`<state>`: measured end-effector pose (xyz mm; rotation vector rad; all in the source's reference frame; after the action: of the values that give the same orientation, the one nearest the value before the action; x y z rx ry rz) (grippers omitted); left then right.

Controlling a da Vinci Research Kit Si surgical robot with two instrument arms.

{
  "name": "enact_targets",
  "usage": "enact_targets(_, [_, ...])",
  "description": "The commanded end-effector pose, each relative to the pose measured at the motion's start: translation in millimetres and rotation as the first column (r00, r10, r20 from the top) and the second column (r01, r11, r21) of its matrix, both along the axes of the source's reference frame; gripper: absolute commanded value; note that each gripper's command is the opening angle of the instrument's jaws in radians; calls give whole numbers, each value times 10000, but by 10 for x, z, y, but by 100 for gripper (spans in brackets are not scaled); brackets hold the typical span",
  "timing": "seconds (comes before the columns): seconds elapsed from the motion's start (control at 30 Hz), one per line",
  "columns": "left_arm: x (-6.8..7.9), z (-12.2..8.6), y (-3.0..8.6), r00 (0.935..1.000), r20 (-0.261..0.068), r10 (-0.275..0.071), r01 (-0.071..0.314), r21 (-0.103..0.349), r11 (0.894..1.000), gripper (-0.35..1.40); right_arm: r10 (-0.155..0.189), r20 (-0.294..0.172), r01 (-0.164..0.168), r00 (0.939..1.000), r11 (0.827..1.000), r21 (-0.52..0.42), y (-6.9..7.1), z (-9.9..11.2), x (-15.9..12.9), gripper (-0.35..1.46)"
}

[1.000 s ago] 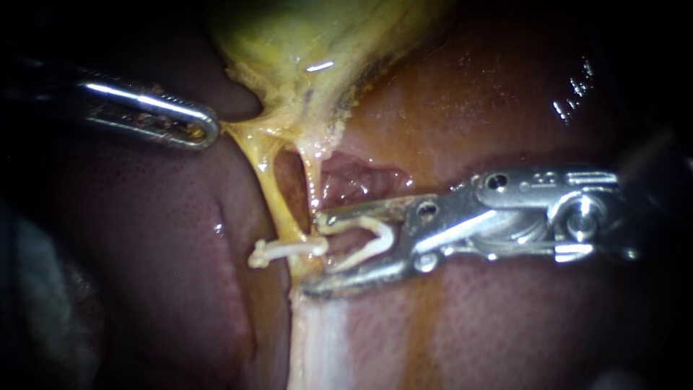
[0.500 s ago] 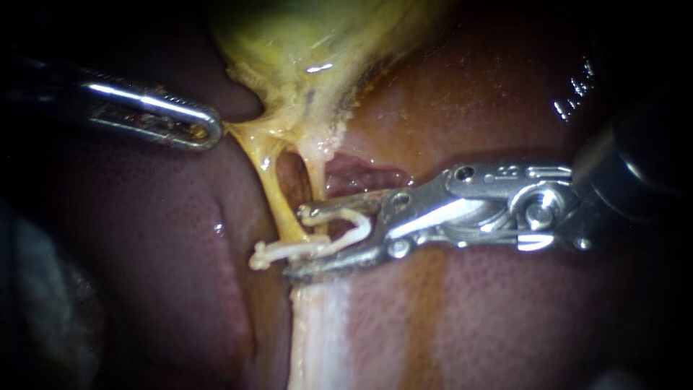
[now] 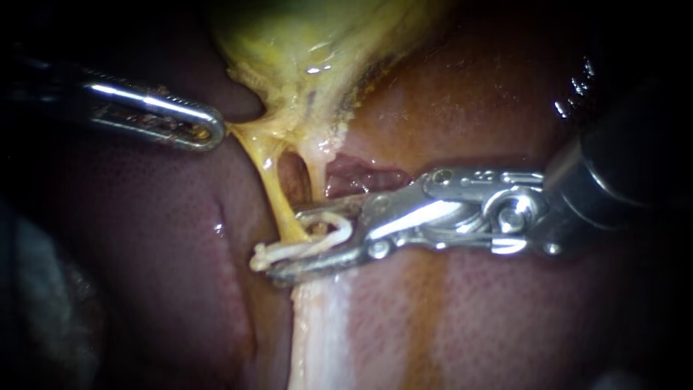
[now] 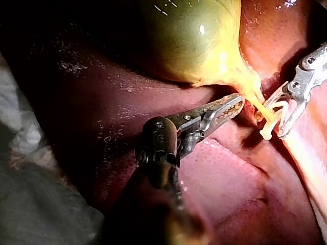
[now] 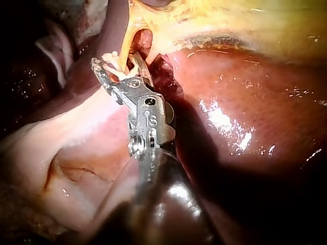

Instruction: Clipping second clip left tube

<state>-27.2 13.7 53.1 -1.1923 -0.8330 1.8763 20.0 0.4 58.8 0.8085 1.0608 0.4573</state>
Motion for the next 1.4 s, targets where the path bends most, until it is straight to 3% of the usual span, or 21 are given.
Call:
enact_targets(0.03, [0,0,0,10000,-3,2,-2,-1,10000,-35,-24,-74,24,10000,10000,5,0,1,3,44])
enact_targets(0.2, [0,1,0,10000,-3,2,-2,-3,10000,-35,-74,-429,86,9991,9995,295,-2,-3,12,44])
enact_targets(0.37, [0,1,0,10000,-3,3,-3,-3,10000,-35,-91,-921,137,9957,9987,493,-9,-24,16,45])
enact_targets(0.57, [1,1,0,10000,-2,5,-5,-4,10000,-35,-236,-1721,392,9848,9954,877,-19,-57,23,43])
enact_targets(0.8, [1,1,0,10000,-1,6,-6,-4,10000,-35,-665,-1976,856,9780,9923,899,-21,-67,29,38])
enact_targets(1.33, [1,1,-1,10000,-3,5,-5,-7,10000,-35,-405,-1584,692,9865,9812,1802,-16,-61,16,-18])
enact_targets(1.4, [1,1,-1,10000,-3,4,-4,-7,10000,-35,-388,-1541,683,9873,9792,1910,-16,-61,15,-31])
